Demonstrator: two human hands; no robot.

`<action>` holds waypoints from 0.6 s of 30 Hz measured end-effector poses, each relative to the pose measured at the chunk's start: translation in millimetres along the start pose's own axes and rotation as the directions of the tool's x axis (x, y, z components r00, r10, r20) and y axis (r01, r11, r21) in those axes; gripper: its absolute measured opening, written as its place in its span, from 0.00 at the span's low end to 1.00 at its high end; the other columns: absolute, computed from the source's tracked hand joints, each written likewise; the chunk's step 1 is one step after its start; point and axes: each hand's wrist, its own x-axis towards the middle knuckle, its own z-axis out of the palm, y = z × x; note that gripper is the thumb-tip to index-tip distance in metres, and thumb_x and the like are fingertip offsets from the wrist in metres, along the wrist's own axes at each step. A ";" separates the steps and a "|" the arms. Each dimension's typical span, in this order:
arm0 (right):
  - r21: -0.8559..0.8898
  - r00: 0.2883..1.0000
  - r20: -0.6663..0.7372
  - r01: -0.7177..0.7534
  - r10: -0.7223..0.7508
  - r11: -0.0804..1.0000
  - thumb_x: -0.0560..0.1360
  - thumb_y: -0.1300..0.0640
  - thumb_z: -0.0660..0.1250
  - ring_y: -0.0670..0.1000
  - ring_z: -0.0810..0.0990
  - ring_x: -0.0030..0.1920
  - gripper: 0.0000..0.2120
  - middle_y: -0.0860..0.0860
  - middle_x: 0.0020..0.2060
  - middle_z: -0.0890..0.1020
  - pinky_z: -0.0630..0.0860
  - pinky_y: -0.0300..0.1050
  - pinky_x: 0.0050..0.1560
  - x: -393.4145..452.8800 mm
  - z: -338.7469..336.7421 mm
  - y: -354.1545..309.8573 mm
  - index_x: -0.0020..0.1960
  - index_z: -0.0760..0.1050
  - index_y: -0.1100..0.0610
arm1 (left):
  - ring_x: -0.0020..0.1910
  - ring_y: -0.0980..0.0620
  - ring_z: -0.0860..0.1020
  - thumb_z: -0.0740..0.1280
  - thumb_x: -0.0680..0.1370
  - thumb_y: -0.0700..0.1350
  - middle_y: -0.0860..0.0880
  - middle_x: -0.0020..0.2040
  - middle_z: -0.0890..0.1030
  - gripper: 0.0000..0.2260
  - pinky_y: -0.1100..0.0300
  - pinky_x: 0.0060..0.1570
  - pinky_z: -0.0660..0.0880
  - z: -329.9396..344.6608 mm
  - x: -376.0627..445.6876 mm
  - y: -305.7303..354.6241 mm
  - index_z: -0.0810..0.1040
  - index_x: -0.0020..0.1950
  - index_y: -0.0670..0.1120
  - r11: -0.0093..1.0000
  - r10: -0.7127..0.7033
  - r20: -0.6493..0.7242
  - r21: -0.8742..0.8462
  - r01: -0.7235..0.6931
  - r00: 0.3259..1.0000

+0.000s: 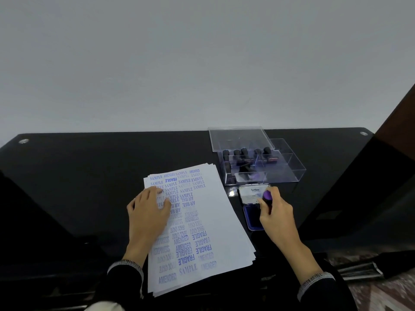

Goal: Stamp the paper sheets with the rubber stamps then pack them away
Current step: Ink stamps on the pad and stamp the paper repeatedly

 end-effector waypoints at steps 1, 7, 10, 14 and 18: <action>0.018 1.000 -0.006 0.002 -0.002 1.000 0.77 0.62 0.63 0.49 0.78 0.39 0.08 0.51 0.42 0.77 0.77 0.42 0.38 -0.5 2.8 -5.1 0.52 0.67 0.53 | 0.67 0.53 0.68 0.62 0.79 0.54 0.54 0.65 0.72 0.15 0.51 0.70 0.56 -0.3 0.1 0.0 0.72 0.63 0.52 1.000 -0.003 0.002 0.000 0.003 1.000; 0.284 0.994 0.071 0.058 -0.081 0.957 0.80 0.58 0.60 0.46 0.71 0.33 0.04 0.52 0.38 0.76 0.68 0.31 0.33 0.3 44.4 -55.7 0.54 0.67 0.54 | 0.65 0.56 0.68 0.62 0.78 0.54 0.57 0.62 0.72 0.12 0.55 0.68 0.57 -2.1 -1.4 0.7 0.71 0.61 0.54 1.000 0.007 -0.013 -0.023 -0.008 1.000; 0.324 0.985 0.142 0.050 -0.101 0.945 0.81 0.56 0.57 0.43 0.72 0.36 0.05 0.51 0.40 0.76 0.67 0.32 0.35 13.1 65.6 -70.7 0.57 0.65 0.51 | 0.66 0.57 0.67 0.61 0.78 0.54 0.57 0.63 0.72 0.13 0.56 0.68 0.56 -2.2 -1.6 1.1 0.71 0.62 0.54 1.000 0.005 -0.014 -0.009 -0.006 1.000; 0.323 0.963 0.208 0.096 -0.169 0.941 0.81 0.58 0.57 0.38 0.72 0.33 0.05 0.48 0.38 0.75 0.67 0.29 0.35 29.5 84.4 -81.6 0.55 0.65 0.50 | 0.65 0.58 0.67 0.61 0.78 0.55 0.58 0.63 0.72 0.14 0.58 0.68 0.56 -1.0 -1.2 0.2 0.71 0.63 0.54 1.000 0.010 -0.030 0.000 -0.010 0.999; 0.239 0.957 0.219 0.136 -0.189 0.961 0.81 0.56 0.57 0.41 0.73 0.34 0.08 0.47 0.40 0.76 0.69 0.31 0.34 38.9 100.0 -80.4 0.60 0.67 0.51 | 0.66 0.58 0.67 0.62 0.78 0.55 0.58 0.64 0.72 0.14 0.58 0.68 0.56 0.4 -0.9 -1.5 0.71 0.63 0.54 1.000 0.017 -0.045 0.008 -0.017 0.999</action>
